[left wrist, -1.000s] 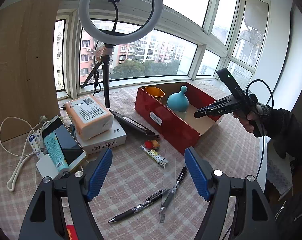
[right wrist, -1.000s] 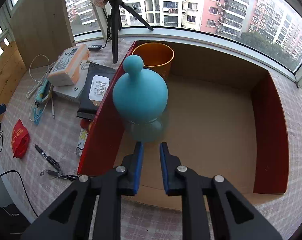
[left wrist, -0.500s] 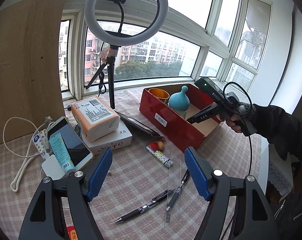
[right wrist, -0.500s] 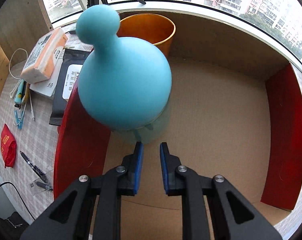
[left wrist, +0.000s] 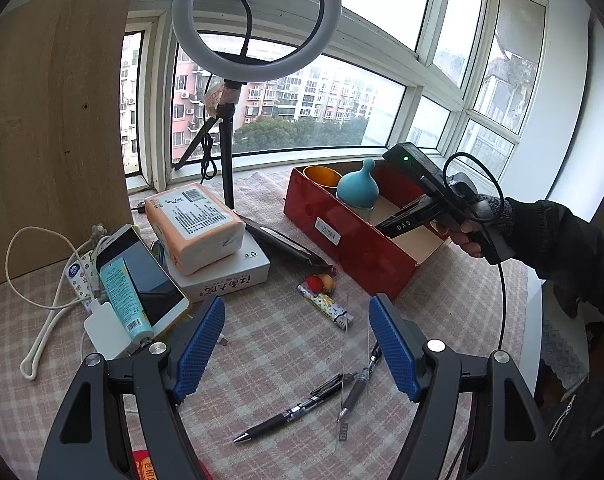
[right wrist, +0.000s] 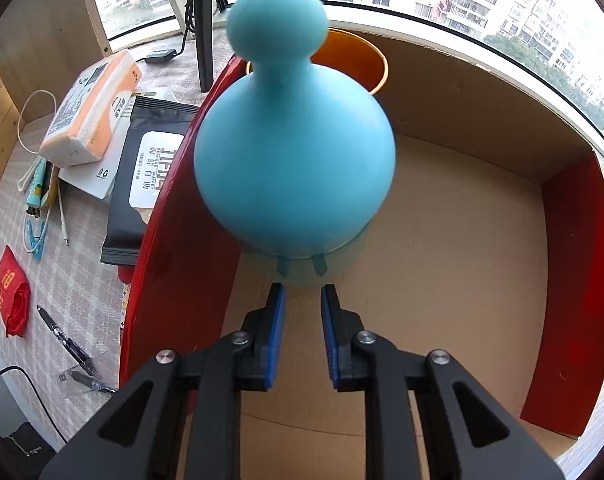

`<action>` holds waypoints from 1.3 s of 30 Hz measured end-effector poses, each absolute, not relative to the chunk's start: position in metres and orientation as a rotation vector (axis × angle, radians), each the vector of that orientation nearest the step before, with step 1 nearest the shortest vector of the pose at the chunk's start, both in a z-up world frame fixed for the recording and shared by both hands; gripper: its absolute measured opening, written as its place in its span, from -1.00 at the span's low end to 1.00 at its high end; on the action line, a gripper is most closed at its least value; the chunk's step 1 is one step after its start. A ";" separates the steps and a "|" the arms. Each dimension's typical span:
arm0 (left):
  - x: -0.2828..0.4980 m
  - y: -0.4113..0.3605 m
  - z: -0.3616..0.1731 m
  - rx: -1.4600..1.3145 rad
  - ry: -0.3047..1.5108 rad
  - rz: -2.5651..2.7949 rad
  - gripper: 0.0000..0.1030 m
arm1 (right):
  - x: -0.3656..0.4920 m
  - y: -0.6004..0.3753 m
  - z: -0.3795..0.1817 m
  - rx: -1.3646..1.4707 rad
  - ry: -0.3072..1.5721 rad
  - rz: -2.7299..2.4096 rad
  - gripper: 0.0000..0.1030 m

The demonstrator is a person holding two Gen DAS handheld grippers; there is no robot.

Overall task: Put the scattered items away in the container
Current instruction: 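Open the right gripper and withdraw it from the bottle, then move the right gripper to the orange-edged tissue pack and grasp it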

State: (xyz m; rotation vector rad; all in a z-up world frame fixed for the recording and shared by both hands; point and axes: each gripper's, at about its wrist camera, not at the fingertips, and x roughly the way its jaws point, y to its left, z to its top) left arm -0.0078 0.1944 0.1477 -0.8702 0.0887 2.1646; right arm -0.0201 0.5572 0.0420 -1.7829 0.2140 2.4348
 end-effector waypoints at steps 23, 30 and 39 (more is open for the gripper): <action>-0.094 0.193 0.112 -1.118 -0.082 2.315 0.39 | -0.030 0.419 0.139 -1.133 0.570 2.813 0.12; -0.124 0.216 0.095 -1.137 -0.035 2.264 0.35 | -0.093 0.435 0.108 -1.244 0.781 2.710 -0.01; -0.147 0.230 0.076 -1.138 0.011 2.204 0.27 | -0.134 0.431 0.073 -1.378 0.780 2.649 -0.09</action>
